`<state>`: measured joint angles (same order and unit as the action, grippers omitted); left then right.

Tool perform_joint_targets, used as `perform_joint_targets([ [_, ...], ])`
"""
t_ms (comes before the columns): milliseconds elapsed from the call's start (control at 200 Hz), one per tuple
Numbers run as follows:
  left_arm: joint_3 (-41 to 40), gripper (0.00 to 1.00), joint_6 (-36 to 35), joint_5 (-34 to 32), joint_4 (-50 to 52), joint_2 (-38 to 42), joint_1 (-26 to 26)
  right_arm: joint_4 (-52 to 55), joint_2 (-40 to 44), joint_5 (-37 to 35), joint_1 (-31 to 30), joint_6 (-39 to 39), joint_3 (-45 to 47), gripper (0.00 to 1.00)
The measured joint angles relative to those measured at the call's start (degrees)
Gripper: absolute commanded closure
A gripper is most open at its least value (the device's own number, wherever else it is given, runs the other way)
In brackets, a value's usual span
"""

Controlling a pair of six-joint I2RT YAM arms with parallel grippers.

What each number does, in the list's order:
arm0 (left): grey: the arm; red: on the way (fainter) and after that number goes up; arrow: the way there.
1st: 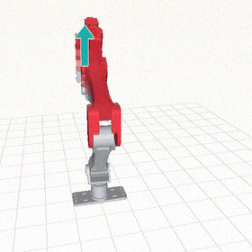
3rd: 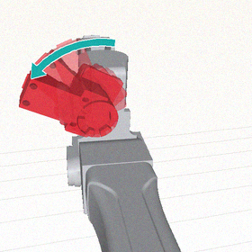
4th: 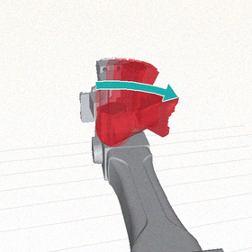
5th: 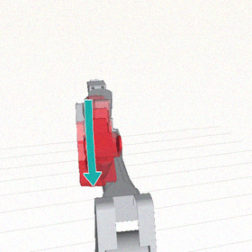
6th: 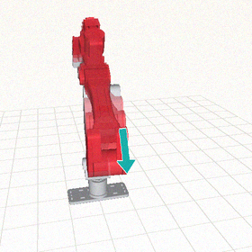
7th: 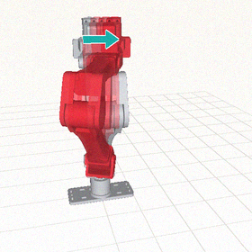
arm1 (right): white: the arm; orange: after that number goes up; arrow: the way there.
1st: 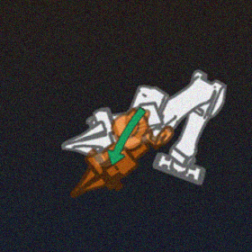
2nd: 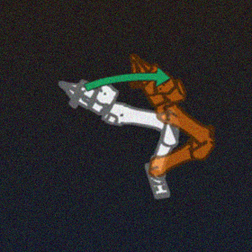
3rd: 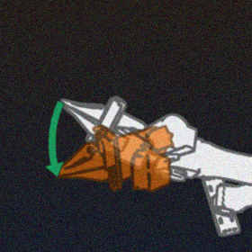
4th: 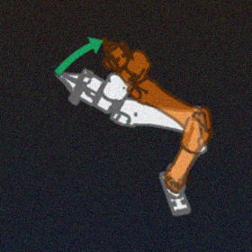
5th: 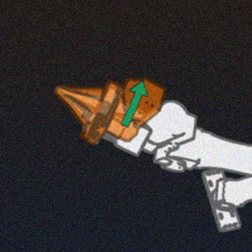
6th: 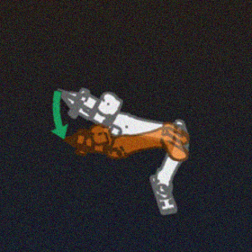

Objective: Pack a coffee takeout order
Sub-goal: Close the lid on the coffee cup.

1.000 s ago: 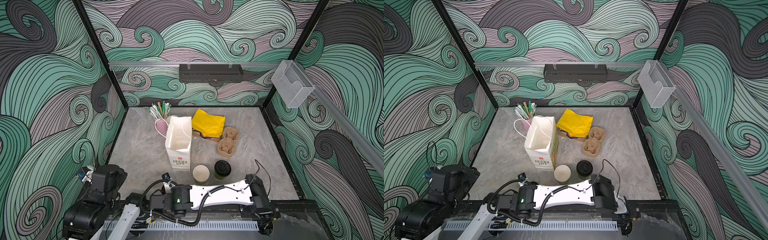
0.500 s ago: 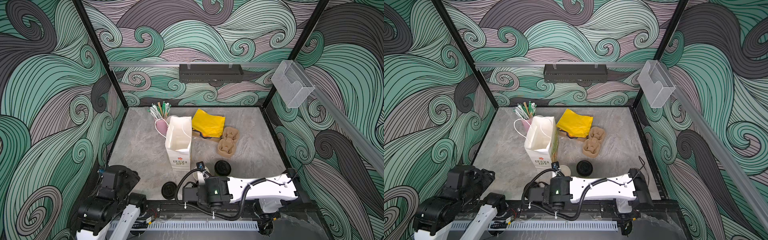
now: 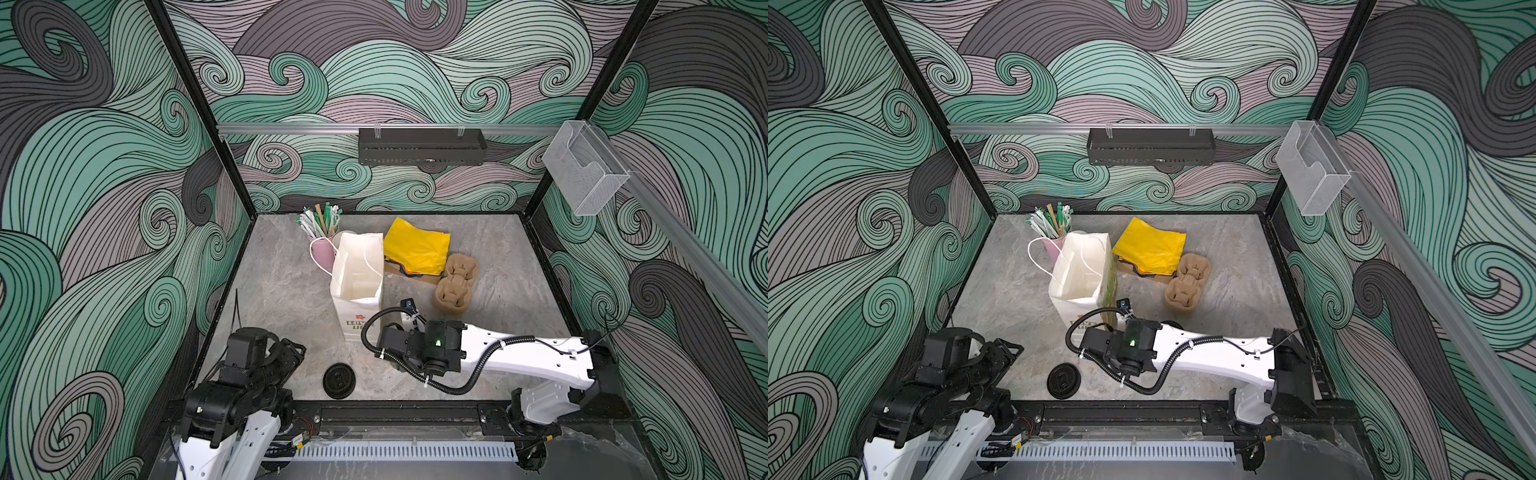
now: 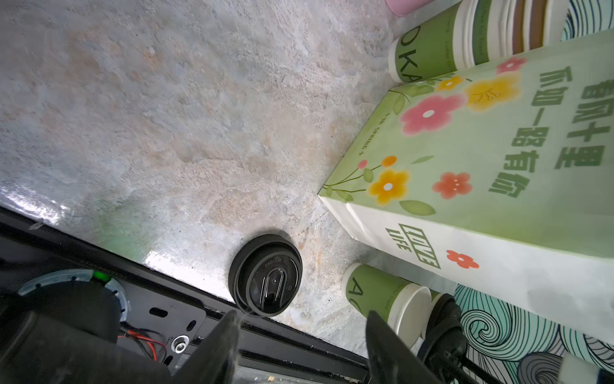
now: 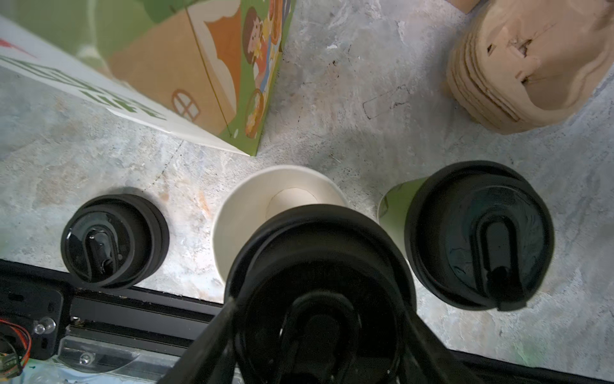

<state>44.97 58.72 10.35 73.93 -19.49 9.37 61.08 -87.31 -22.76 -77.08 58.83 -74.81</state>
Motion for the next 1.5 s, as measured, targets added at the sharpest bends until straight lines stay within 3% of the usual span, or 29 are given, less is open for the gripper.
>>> perform_joint_targets([
  [485,-3.0,0.36,1.1,2.0,-1.3,0.6,0.0,-7.7,-1.4,3.3,2.2,-4.3,2.3,0.33],
  [1501,-3.2,0.36,0.5,2.5,-1.7,0.6,0.0,-9.9,-2.5,3.9,4.6,-6.0,3.3,0.32],
])
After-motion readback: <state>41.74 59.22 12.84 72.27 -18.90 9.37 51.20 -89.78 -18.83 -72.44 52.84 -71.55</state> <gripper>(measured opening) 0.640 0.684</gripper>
